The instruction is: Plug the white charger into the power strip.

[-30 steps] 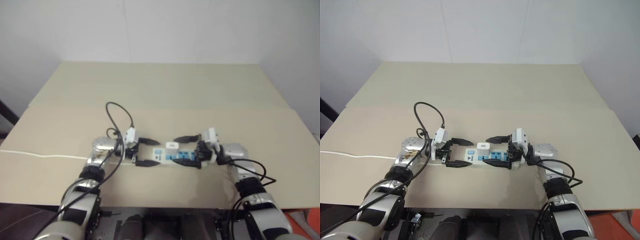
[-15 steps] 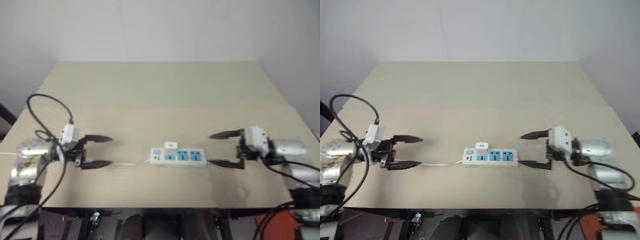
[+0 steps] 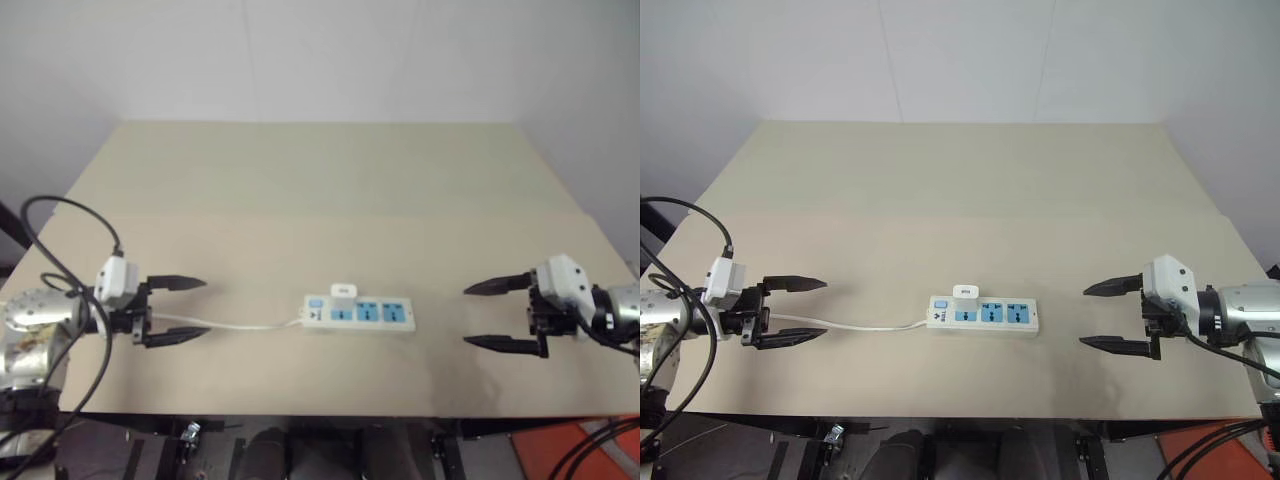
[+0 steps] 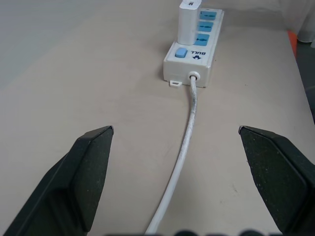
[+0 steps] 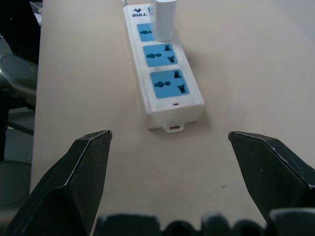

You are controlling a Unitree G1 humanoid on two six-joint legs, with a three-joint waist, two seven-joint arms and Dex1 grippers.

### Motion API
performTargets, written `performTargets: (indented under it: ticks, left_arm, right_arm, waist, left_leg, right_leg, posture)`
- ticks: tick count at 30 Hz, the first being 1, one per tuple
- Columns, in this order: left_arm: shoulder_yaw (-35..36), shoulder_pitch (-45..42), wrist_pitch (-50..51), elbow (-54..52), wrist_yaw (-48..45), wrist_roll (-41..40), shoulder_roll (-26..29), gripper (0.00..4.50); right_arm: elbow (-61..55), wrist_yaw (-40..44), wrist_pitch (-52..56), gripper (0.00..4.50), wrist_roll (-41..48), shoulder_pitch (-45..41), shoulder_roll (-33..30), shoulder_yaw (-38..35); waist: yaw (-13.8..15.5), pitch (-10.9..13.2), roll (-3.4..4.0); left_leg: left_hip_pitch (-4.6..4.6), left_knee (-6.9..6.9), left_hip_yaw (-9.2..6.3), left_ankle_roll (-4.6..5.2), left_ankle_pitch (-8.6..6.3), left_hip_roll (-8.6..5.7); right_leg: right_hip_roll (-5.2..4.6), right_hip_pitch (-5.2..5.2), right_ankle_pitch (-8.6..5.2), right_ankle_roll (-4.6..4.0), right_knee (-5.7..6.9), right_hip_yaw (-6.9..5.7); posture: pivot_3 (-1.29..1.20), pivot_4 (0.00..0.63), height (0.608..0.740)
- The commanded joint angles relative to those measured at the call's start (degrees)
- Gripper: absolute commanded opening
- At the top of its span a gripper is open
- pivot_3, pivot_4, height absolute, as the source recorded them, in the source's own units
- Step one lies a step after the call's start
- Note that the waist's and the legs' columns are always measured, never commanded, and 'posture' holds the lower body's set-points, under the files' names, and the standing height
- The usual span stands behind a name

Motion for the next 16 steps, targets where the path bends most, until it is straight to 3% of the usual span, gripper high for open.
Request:
performTargets:
  ticks: [1, 9, 12, 16]
  left_arm:
    - [0.3, -0.6, 0.6, -1.6, 0.5, -1.0, 0.5, 4.44]
    - [-0.2, -0.8, 1.2, -1.6, 0.4, -0.8, 0.4, 4.44]
    - [-0.2, -0.8, 1.3, -1.8, 0.6, -0.8, 0.4, 4.44]
    - [-0.3, -0.9, 1.1, -1.5, 0.5, -0.8, 0.6, 4.44]
  right_arm:
    - [-3.2, -0.6, 0.5, 4.5, 1.7, 1.2, -1.1, -3.6]
    - [-4.6, -1.7, -1.0, 4.5, 1.7, 4.2, 0.0, -5.9]
    - [-6.0, -2.1, 8.0, 4.5, 4.1, 5.2, -2.7, -5.9]
    - [-8.1, -7.9, 8.6, 4.5, 2.4, 6.2, -1.2, -7.3]
  waist:
    - [-0.1, 0.0, -0.01]
    - [-0.2, 0.0, -0.02]
    - [-0.2, 0.0, -0.02]
    - [-0.2, 0.0, -0.04]
  left_leg:
    - [0.0, 0.0, 0.0, 0.0, 0.0, 0.0]
    - [0.0, 0.0, 0.0, 0.0, 0.0, 0.0]
    - [0.01, 0.0, 0.01, 0.0, 0.0, 0.0]
    - [-0.01, 0.0, -0.02, 0.0, 0.0, 0.02]
  right_leg:
    - [0.0, 0.0, 0.0, 0.0, 0.0, 0.0]
    - [0.01, 0.01, -0.01, 0.01, -0.01, -0.01]
    - [0.0, 0.02, -0.01, 0.01, -0.01, 0.0]
    - [0.0, 0.01, 0.0, 0.01, -0.01, -0.01]
  posture:
    - [0.0, 0.15, 0.74]
    - [0.0, 0.15, 0.74]
    - [0.0, 0.15, 0.74]
    - [0.0, 0.15, 0.74]
